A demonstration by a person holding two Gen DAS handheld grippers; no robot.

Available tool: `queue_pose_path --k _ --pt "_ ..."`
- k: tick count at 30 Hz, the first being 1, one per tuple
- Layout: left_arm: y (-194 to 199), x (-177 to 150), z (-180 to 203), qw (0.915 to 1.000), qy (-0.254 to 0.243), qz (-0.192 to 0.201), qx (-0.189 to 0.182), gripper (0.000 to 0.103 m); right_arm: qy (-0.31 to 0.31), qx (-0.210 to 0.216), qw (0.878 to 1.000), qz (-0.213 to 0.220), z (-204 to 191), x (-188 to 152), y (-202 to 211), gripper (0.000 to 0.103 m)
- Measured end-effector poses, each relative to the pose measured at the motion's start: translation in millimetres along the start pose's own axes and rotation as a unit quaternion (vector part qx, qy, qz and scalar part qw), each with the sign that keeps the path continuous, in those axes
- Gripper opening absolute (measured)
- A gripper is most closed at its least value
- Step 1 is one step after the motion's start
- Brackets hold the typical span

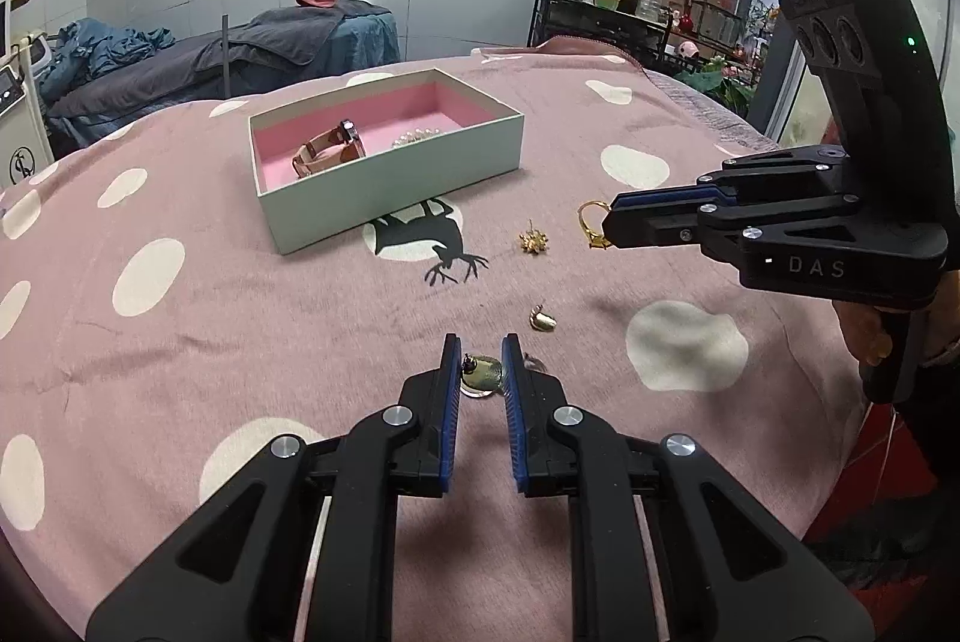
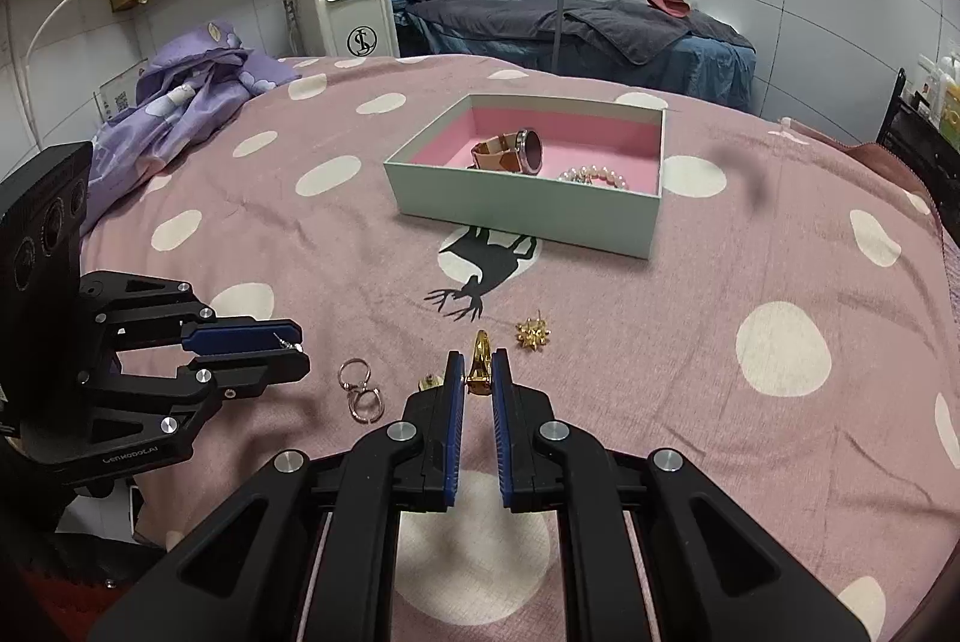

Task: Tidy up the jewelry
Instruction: 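Carry the charm in the left gripper and earring in the right over the box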

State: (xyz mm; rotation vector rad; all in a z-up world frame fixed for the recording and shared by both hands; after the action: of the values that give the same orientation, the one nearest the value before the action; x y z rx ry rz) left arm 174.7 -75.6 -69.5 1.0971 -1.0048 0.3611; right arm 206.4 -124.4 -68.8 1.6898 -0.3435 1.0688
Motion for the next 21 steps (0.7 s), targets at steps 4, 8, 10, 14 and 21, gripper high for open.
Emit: queue_pose_path --k 4,8,10,14,21 --pt "-5.9 16.4 -14.1 1.0 0.002 0.007 0.005 0.014 0.012 -0.002 1.0 0.013 -1.7 16.1 -1.8 0.009" --pt "-11.6 32.2 -29.3 0.9998 0.002 0.013 0.015 0.014 0.019 0.001 1.0 0.021 -1.4 32.4 -7.2 0.009" --pt "-14.2 41.4 -36.5 0.9997 0.003 0.017 0.018 0.014 0.014 0.001 1.0 0.024 1.0 40.2 -11.4 0.009" --pt "-23.0 61.4 -49.2 0.9995 0.001 0.02 0.026 0.014 0.002 0.005 1.0 0.028 7.8 56.7 -23.0 0.009" --pt "-54.7 99.1 -75.8 0.9995 0.024 0.004 0.019 0.014 -0.035 0.003 0.999 0.021 29.2 87.4 -51.8 0.009"
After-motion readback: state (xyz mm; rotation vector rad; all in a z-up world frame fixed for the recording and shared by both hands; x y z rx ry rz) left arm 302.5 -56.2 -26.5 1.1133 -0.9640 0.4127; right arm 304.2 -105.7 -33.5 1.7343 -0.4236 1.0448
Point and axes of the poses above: each gripper's, at about its wrist camera, not at the fingertips, and y roughly against the way its jaws point, z to its right, x to its top, the point moved 7 cm from there along -y, roughly the way its jaws point, and after that the axes turned 6 degrees about z, right-handed, at the moved point
